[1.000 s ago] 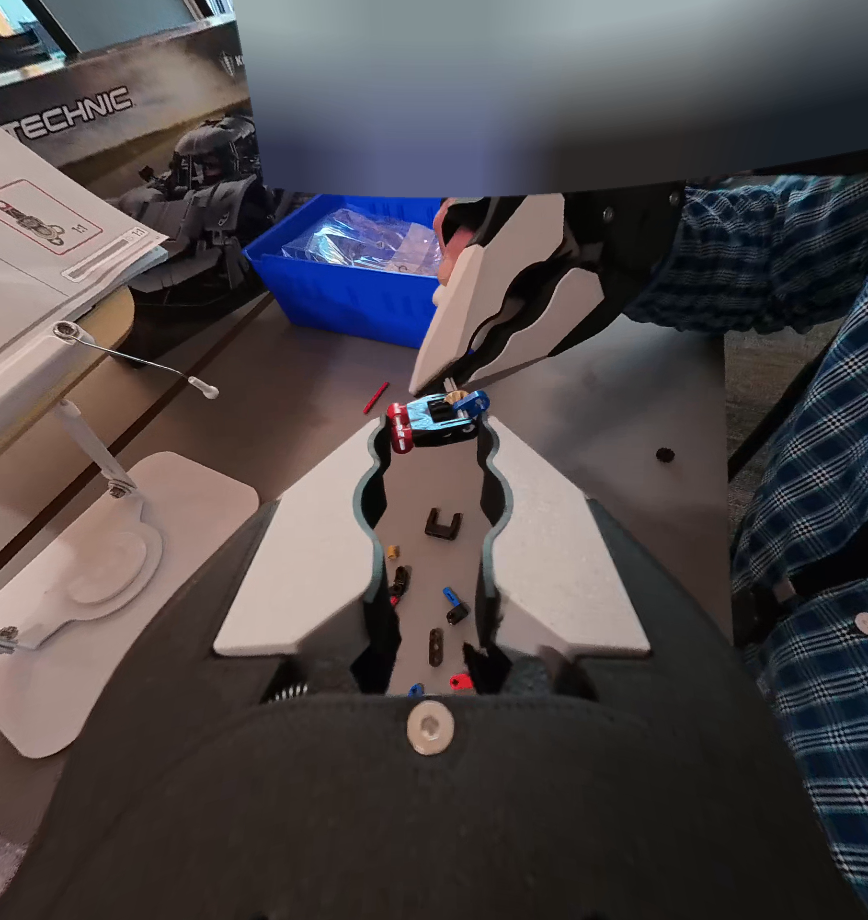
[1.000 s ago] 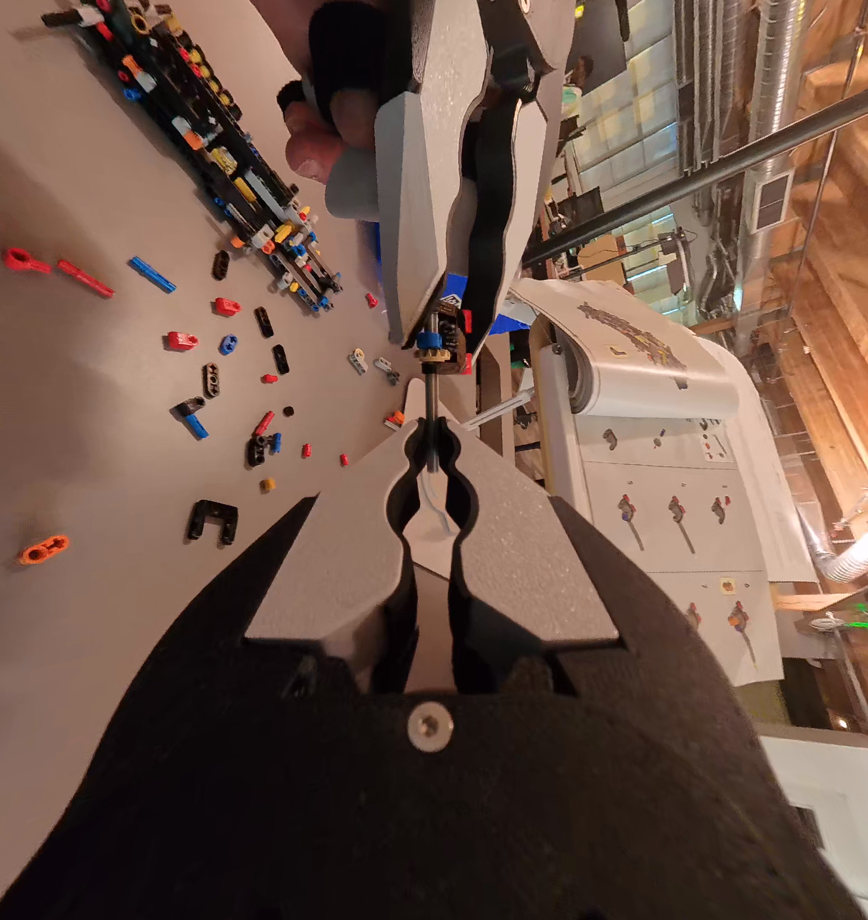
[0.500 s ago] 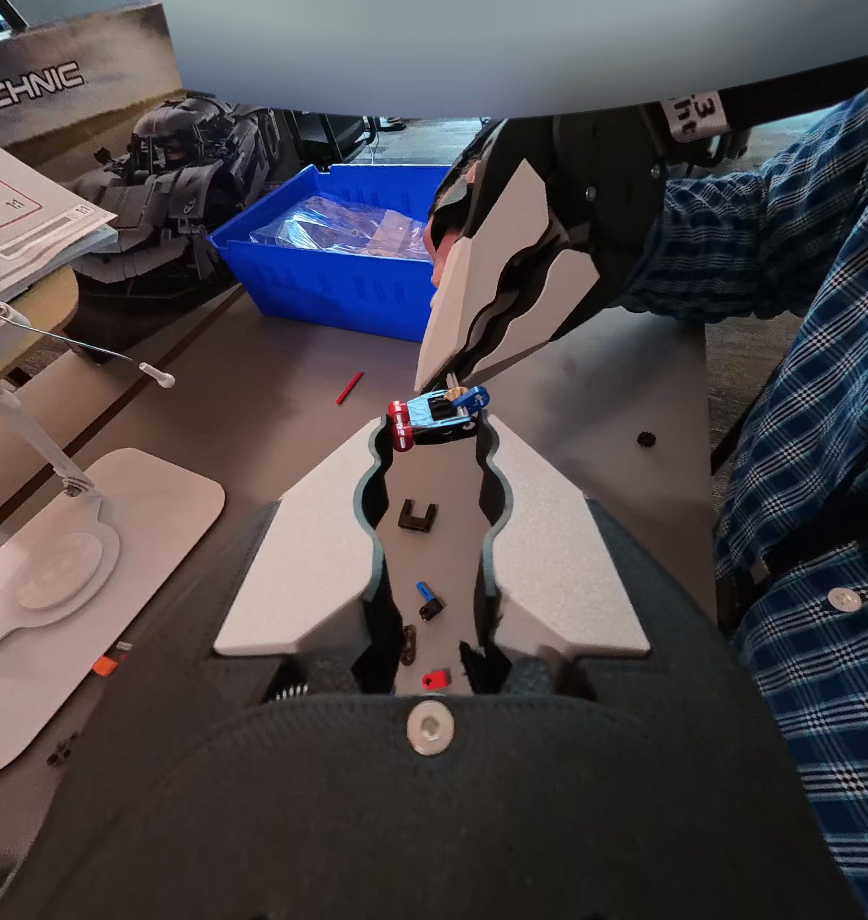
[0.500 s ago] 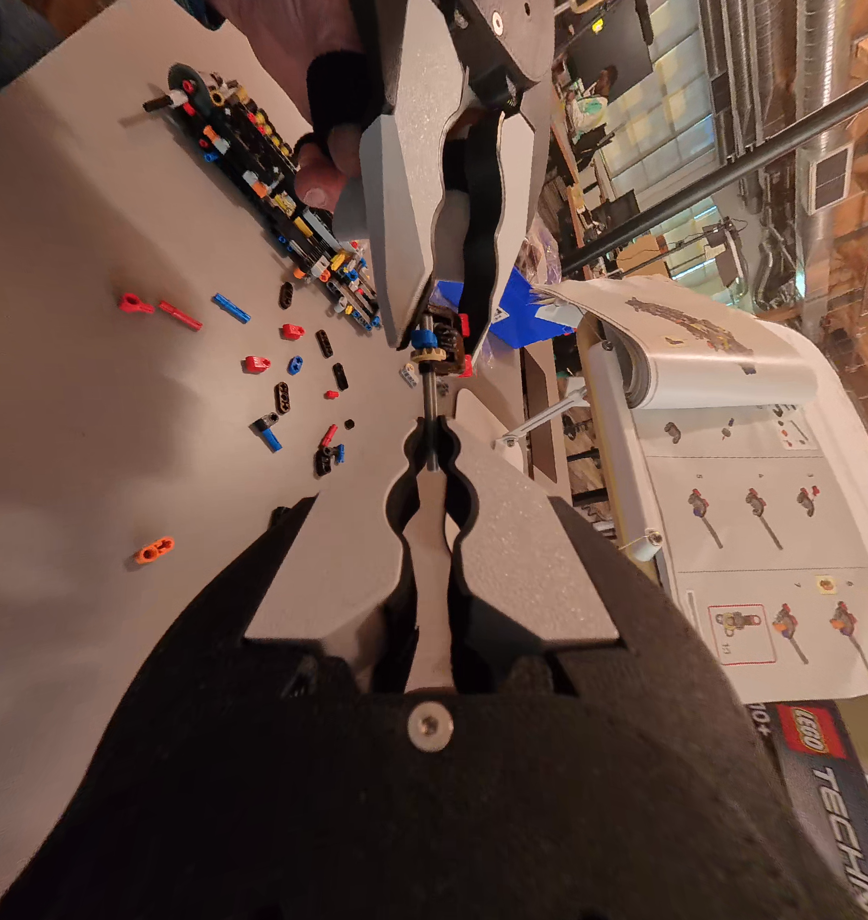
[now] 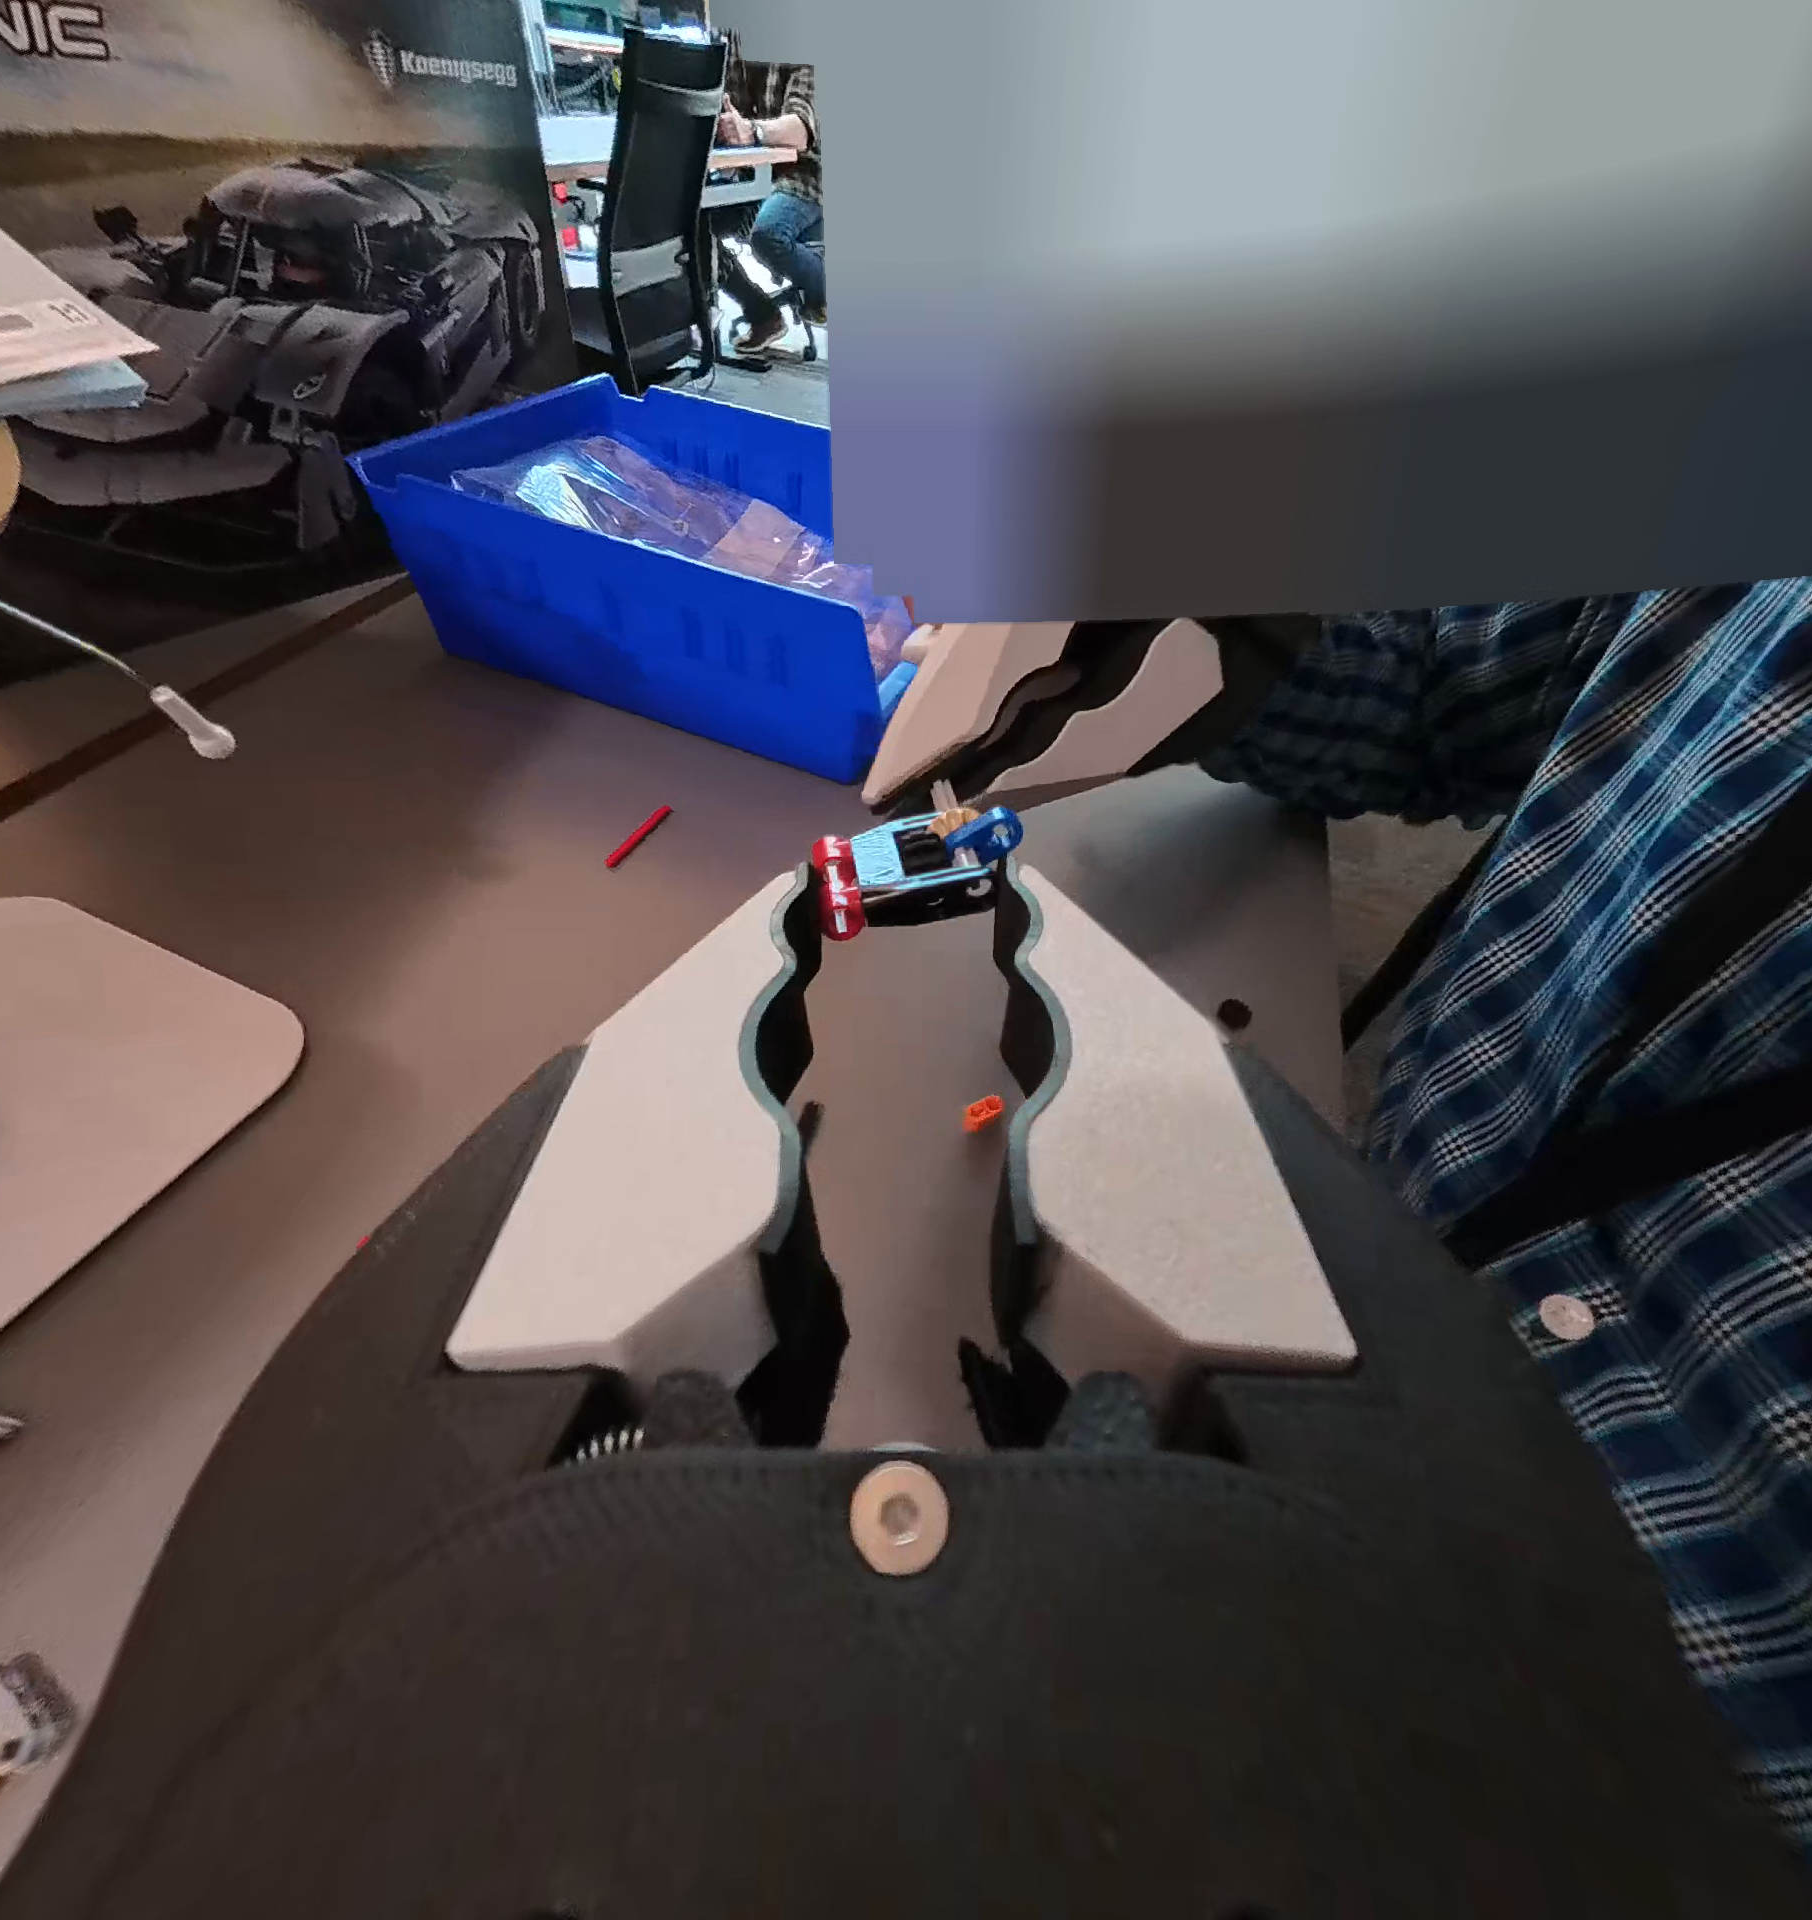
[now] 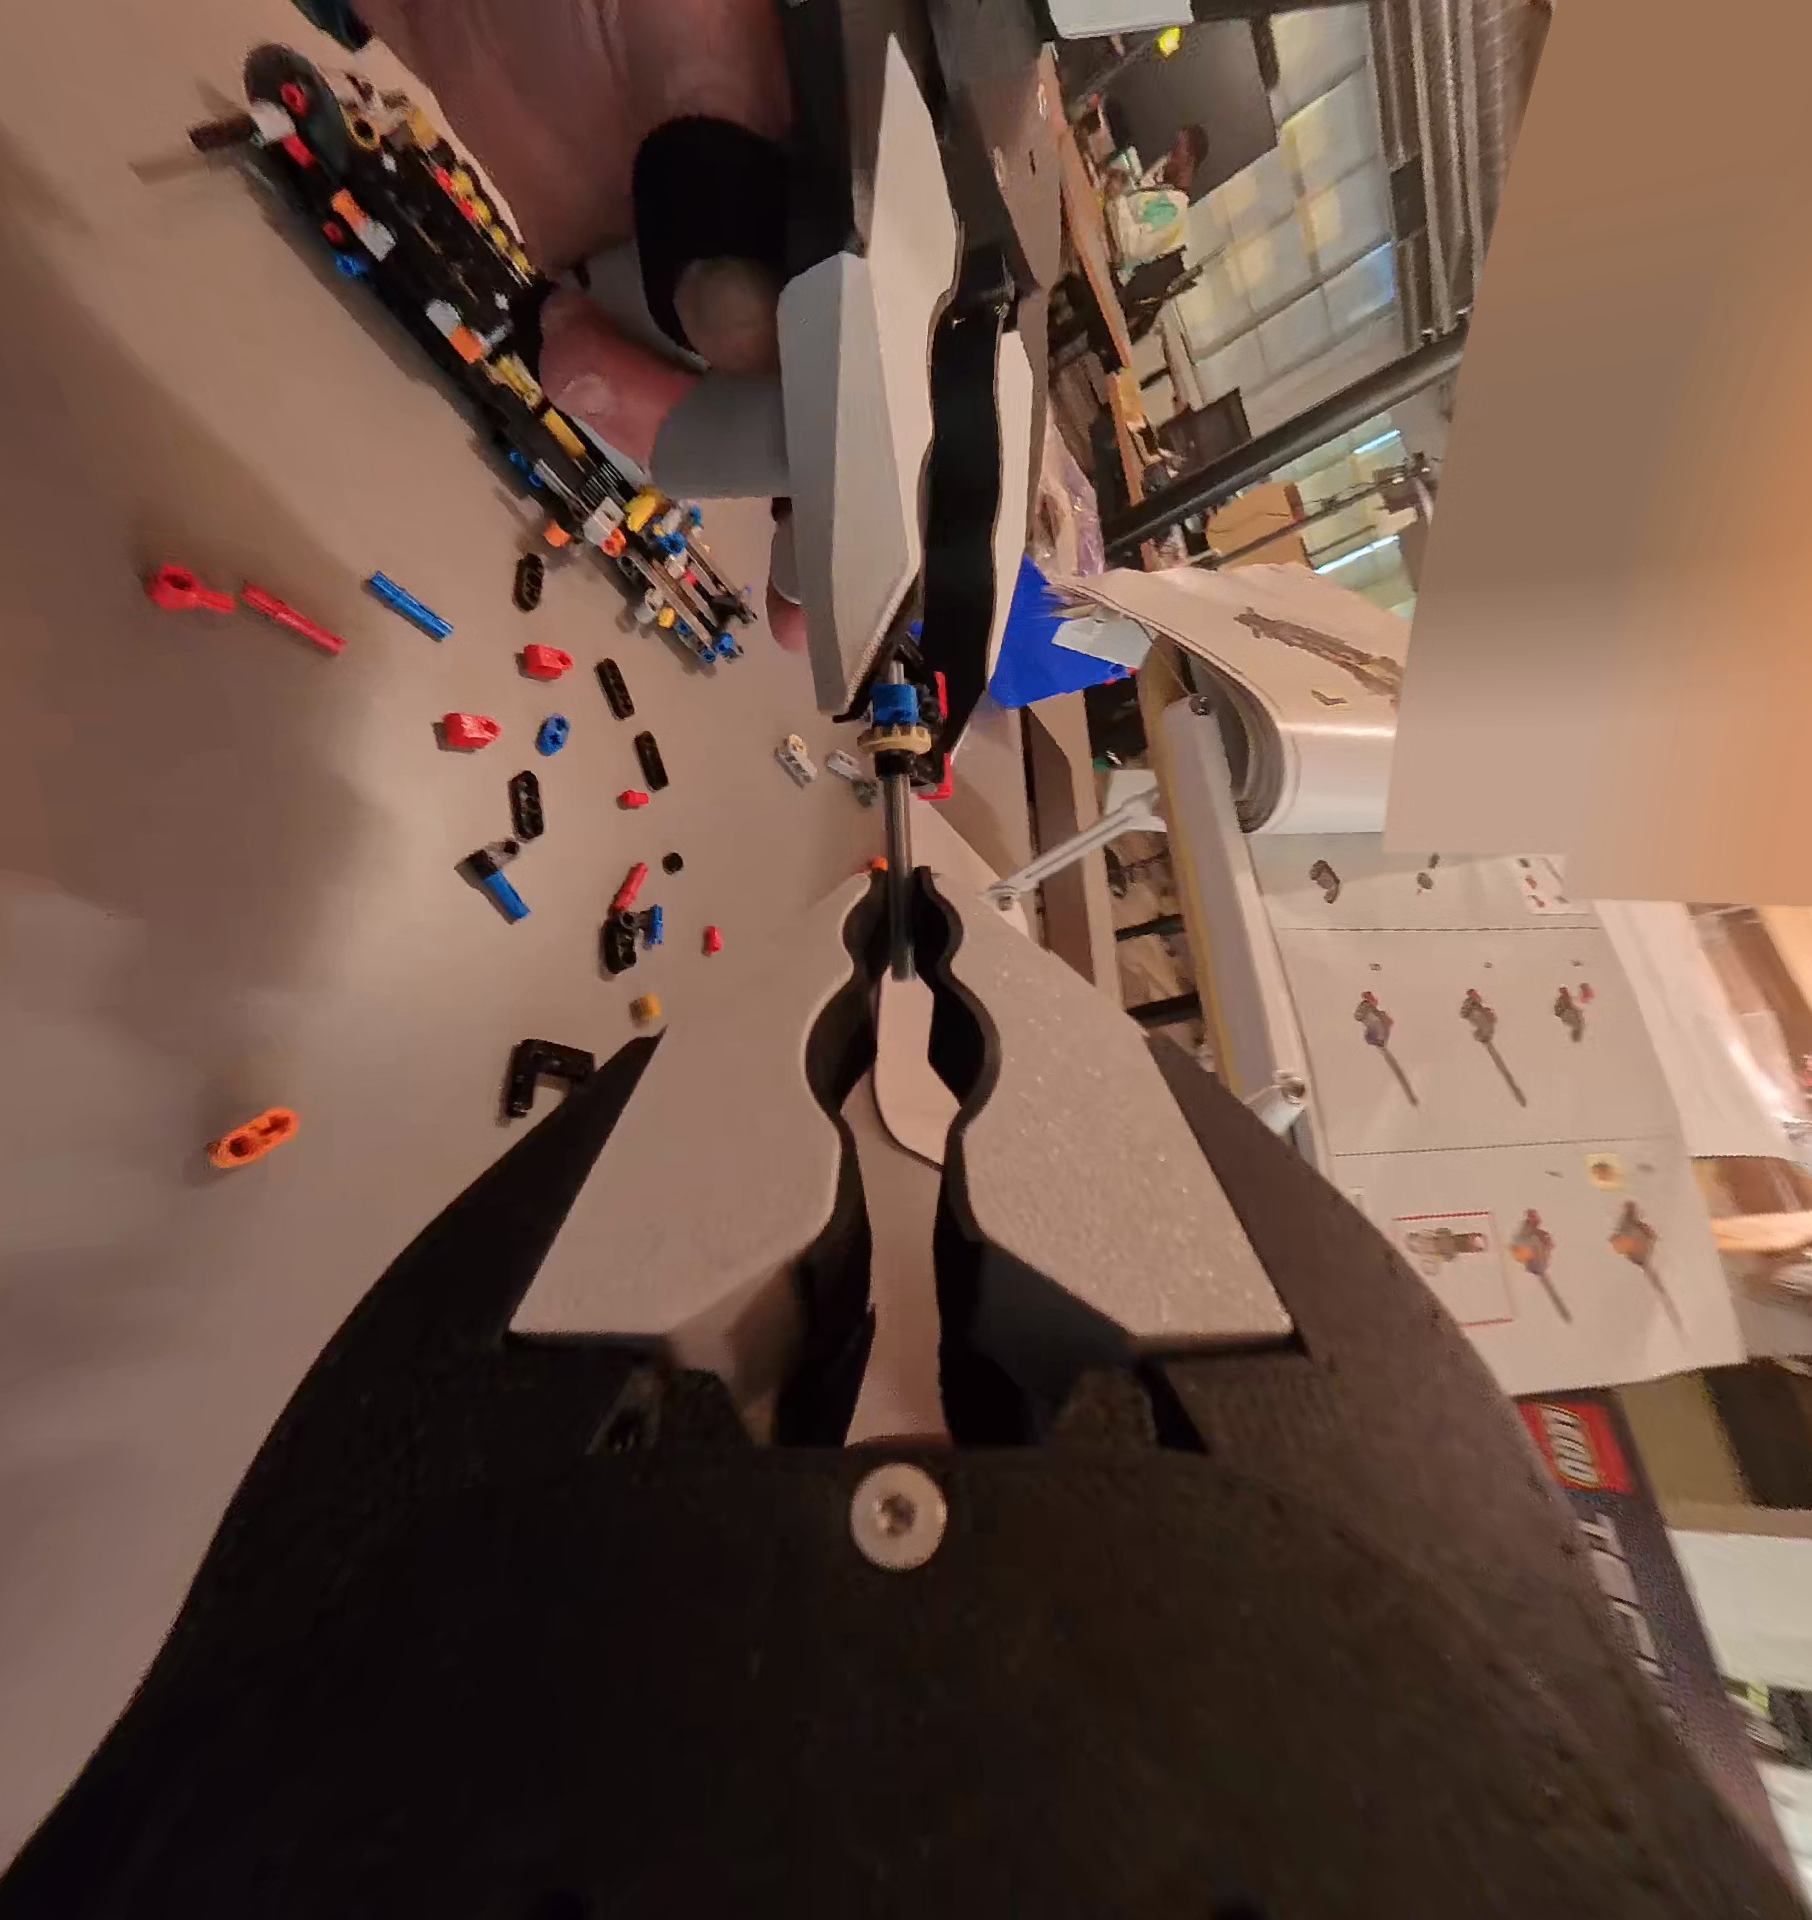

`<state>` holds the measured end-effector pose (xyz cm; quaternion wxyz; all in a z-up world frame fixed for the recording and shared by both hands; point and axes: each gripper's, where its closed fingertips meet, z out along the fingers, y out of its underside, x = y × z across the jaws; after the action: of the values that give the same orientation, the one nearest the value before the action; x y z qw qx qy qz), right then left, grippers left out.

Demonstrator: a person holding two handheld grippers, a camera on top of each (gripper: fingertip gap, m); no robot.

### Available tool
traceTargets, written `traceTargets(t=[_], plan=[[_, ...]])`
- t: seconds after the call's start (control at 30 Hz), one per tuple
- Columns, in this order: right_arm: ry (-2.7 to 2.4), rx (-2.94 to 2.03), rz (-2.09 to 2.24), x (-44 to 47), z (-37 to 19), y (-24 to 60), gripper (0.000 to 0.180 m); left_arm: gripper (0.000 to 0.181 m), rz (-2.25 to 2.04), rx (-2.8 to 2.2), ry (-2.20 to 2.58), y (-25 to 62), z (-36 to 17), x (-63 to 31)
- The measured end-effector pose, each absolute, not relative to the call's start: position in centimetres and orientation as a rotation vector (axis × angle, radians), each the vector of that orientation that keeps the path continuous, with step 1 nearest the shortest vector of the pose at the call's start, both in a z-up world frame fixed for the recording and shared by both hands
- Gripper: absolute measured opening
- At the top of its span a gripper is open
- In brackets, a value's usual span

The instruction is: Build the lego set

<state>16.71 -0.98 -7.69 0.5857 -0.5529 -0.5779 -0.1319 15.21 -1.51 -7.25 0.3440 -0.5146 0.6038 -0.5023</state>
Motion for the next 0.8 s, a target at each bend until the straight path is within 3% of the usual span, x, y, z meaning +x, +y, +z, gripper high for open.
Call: traceTargets(t=[0.8], plan=[[-1.302,-1.396,-0.154,16.7,-8.0,-2.2,0.001,0.031,-1.177,-1.271,1.637,-2.4,-7.4,15.1]])
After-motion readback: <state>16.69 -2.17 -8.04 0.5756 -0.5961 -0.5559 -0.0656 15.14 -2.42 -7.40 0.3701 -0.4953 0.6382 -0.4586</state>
